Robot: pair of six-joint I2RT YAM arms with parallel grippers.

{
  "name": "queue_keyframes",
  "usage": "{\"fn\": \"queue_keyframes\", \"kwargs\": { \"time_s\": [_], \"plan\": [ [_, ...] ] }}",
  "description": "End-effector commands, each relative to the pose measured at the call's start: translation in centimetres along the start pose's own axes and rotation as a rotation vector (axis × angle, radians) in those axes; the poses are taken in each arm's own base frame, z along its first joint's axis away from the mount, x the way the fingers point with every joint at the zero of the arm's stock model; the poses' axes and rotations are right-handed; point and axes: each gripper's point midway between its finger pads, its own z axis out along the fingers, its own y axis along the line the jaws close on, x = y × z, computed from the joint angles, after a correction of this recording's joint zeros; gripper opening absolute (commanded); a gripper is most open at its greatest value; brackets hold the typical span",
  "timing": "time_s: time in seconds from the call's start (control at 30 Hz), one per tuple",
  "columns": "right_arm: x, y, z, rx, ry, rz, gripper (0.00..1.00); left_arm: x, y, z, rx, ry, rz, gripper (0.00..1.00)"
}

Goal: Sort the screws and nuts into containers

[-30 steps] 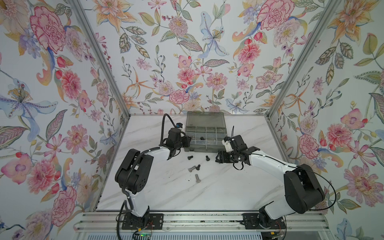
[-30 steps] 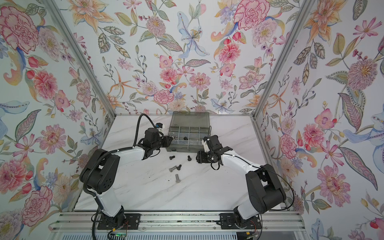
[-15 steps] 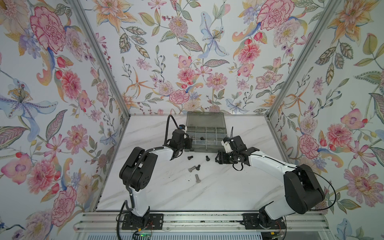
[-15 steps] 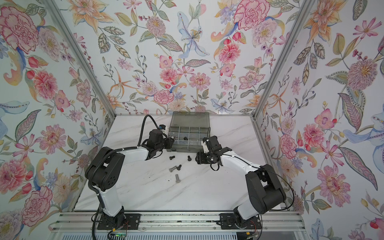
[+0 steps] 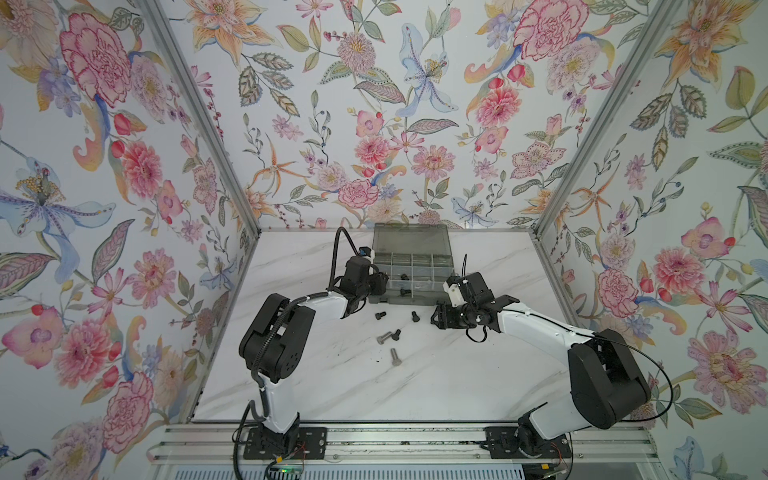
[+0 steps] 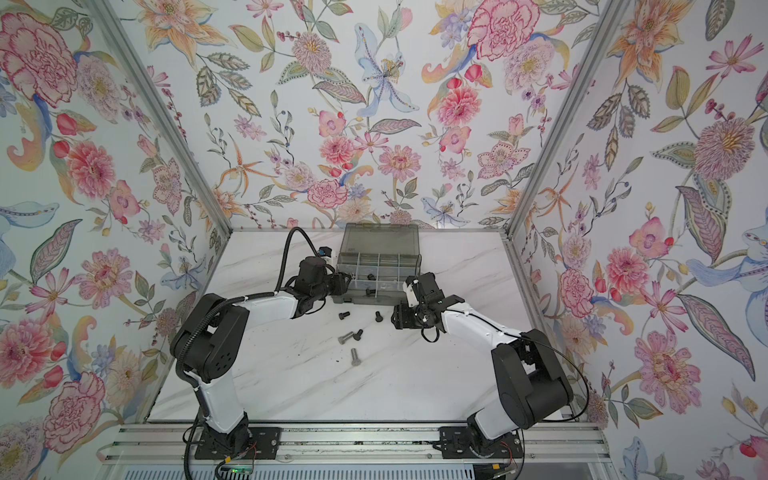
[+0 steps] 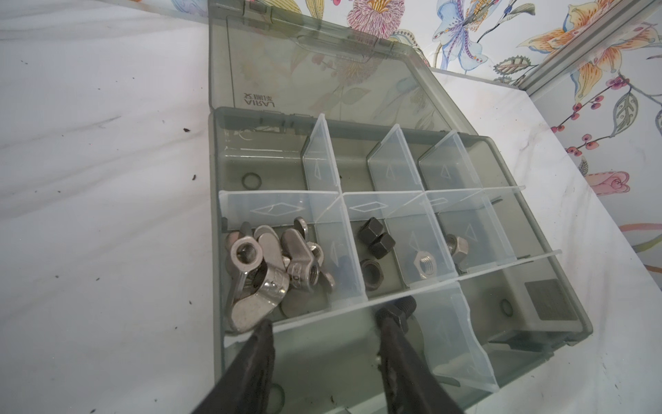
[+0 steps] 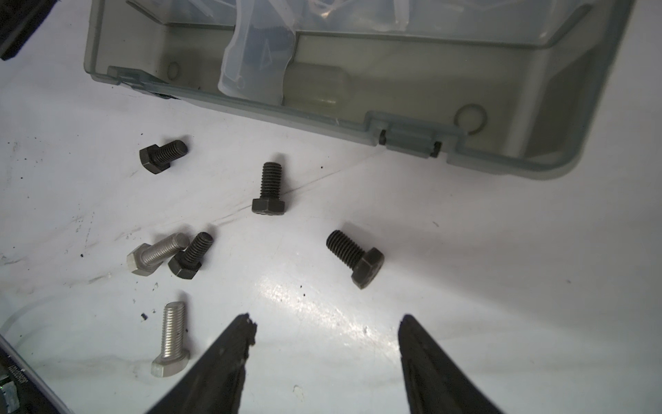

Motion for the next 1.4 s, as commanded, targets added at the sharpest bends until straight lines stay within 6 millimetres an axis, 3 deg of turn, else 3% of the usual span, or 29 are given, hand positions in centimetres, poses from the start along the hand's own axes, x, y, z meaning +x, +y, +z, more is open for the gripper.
{"fn": "queue_keyframes", "kwargs": {
  "time_s": [0.0, 0.17, 0.33, 0.53, 0.7, 1.0, 1.37],
  "plan": [
    [0.1, 0.5, -0.6, -0.013, -0.012, -0.004, 0.68, -1.7, -1.1, -2.4, 0.001, -0.048, 0.03, 0.56],
    [0.0, 0.4, -0.7, -0.011, -0.017, -0.004, 0.68, -0.3, -0.4, -5.4, -0.028, -0.042, 0.047, 0.62],
    [0.0, 0.4, -0.5, -0.015, -0.01, -0.007, 0.68, 2.9, 0.3, -8.2, -0.04, -0.014, 0.073, 0.66],
    [-0.3, 0.6, -0.3, -0.025, -0.006, -0.014, 0.69, 6.7, 0.8, -9.3, -0.039, 0.034, 0.11, 0.68],
    [-0.5, 0.8, -0.1, -0.032, -0.002, -0.013, 0.69, 8.3, 0.1, -9.0, -0.03, 0.055, 0.152, 0.69],
    [-0.2, 0.6, 0.0, -0.03, 0.003, -0.008, 0.69, 11.0, 0.4, -5.6, -0.044, 0.169, 0.212, 0.72],
    [0.1, 0.4, 0.0, -0.024, 0.005, -0.007, 0.7, 12.1, 1.1, -4.4, -0.074, 0.205, 0.261, 0.73]
  ]
}}
